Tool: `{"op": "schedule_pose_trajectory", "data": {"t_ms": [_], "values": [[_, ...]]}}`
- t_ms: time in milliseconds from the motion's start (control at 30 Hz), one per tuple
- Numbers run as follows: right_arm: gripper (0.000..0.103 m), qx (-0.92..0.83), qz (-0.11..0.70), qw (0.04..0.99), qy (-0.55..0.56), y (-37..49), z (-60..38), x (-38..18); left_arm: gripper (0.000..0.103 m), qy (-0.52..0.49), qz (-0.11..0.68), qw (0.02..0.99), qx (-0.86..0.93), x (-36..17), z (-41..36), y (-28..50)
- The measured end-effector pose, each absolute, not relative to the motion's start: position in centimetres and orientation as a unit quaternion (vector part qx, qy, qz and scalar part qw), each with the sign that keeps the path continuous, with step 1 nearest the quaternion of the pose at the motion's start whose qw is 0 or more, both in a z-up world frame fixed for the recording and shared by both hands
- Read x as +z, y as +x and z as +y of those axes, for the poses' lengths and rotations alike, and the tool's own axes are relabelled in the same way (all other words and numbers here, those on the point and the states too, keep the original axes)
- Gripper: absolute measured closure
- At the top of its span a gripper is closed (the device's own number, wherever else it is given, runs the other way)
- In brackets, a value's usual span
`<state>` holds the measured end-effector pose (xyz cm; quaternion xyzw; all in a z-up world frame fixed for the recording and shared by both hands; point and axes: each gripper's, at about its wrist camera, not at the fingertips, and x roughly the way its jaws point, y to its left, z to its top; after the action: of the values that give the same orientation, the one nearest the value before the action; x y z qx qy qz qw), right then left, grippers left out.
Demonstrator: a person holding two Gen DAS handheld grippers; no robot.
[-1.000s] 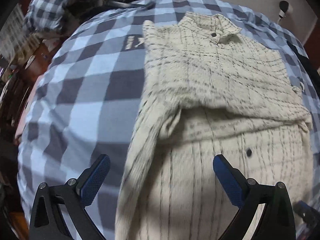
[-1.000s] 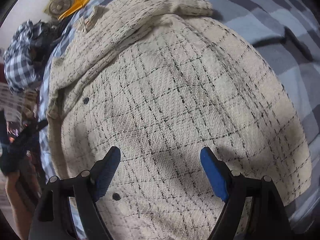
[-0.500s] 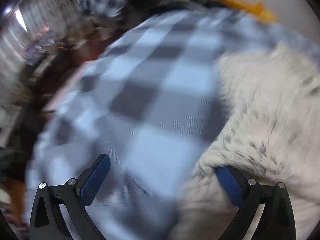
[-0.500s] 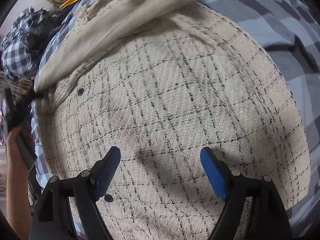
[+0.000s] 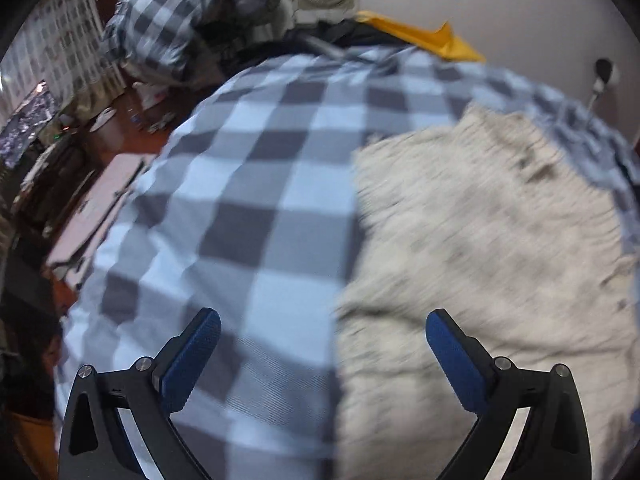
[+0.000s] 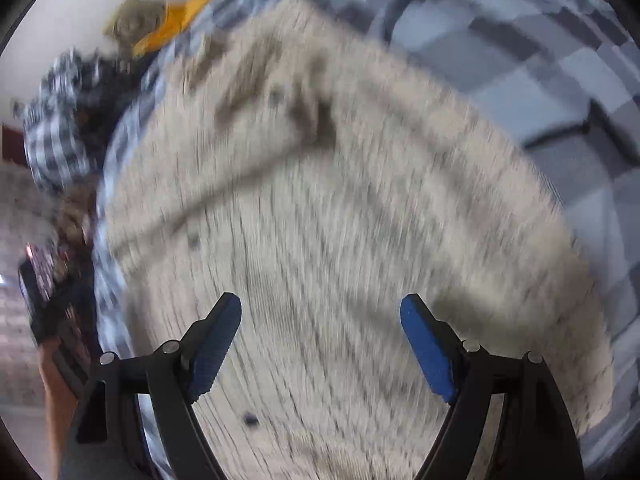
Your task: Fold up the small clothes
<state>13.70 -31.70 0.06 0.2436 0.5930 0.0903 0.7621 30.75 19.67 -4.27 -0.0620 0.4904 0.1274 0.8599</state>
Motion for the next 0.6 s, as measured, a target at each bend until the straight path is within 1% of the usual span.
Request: {"op": "schedule_pose_trajectory", "data": {"t_ms": [67,200,267,300,333,367,400,467,533,600], "values": [[0.023,0.093,0.583,0.764,0.261,15.7,-32.2,0.2,0.0,-0.061,0.49,0.861,0.12,-4.3,18.3,32.7],[0.024,0.147,0.606,0.719,0.308,21.2,-30.5,-2.6,0.0,-0.07,0.496,0.855,0.136,-5.4,17.1,35.8],[0.024,0.139,0.599,0.729,0.302,23.3,-29.8,-3.2,0.0,-0.081,0.49,0.857,0.139,-5.9,17.0,36.2],[0.026,0.14,0.594,0.739,0.287,24.2,-29.2,-3.3,0.0,-0.085,0.491,0.856,0.138,-6.3,17.0,36.5],[0.043,0.145,0.593,0.746,0.266,24.6,-28.5,-3.4,0.0,-0.088,0.496,0.853,0.138,-6.6,16.9,36.7],[0.078,0.149,0.596,0.752,0.238,25.2,-27.7,-3.5,0.0,-0.089,0.504,0.847,0.14,-7.2,17.0,37.2],[0.084,0.14,0.603,0.759,0.204,25.5,-27.1,-3.7,0.0,-0.09,0.514,0.841,0.145,-7.9,17.1,37.6],[0.089,0.129,0.595,0.766,0.207,24.9,-27.0,-2.7,0.0,-0.097,0.511,0.842,0.144,-8.3,17.2,38.0],[0.09,0.124,0.57,0.784,0.212,24.0,-27.4,0.2,0.0,-0.107,0.492,0.854,0.134,-8.0,17.2,38.0],[0.09,0.15,0.526,0.812,0.204,23.2,-27.1,4.5,0.0,-0.114,0.476,0.863,0.124,-7.6,16.9,38.0]]}}
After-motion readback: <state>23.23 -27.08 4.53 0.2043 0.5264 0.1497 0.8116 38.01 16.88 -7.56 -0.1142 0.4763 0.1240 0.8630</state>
